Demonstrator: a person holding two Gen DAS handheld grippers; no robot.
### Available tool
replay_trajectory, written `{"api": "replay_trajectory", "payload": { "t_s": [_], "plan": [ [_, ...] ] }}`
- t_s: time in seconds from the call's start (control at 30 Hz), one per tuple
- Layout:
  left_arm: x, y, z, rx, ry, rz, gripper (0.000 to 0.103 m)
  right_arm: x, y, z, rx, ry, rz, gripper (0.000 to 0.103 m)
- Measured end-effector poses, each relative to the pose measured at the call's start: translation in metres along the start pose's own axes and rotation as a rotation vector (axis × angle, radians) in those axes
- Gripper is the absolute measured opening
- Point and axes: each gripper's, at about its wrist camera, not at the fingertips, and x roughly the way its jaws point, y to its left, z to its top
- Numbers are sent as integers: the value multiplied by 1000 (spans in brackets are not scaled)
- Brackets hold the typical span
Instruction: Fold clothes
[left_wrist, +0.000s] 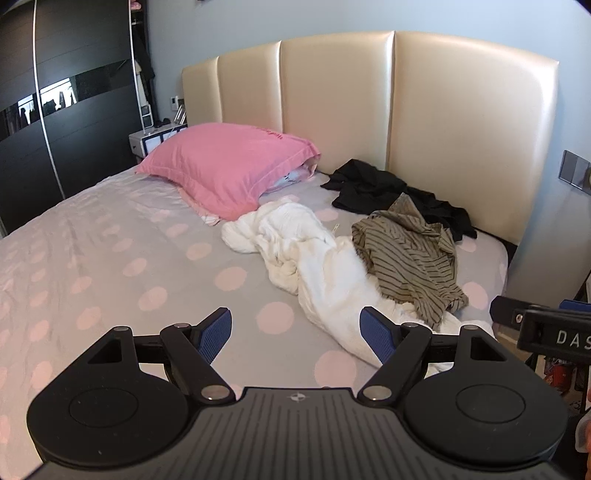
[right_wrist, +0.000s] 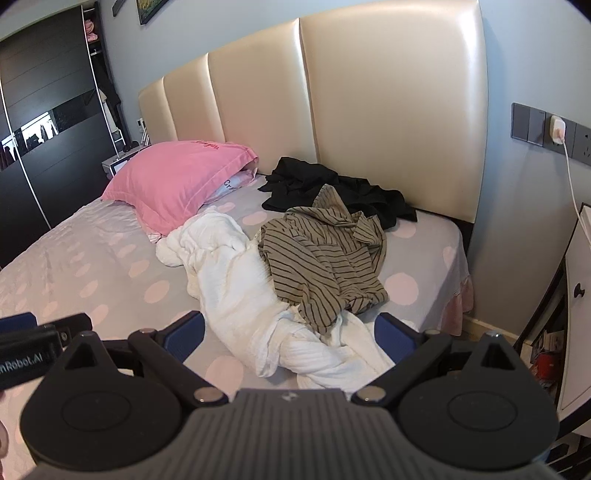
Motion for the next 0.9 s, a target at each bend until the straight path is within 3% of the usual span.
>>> {"api": "replay_trajectory", "payload": {
  "t_s": [0.33, 0.9],
  "plan": [
    [2, -2, -7, 12, 38, -23, 76, 0, 12, 1, -60, -1, -25, 99],
    [3, -3, -10, 6, 85, -39, 76, 4, 4, 1, -31, 27, 20, 99]
  ]
}}
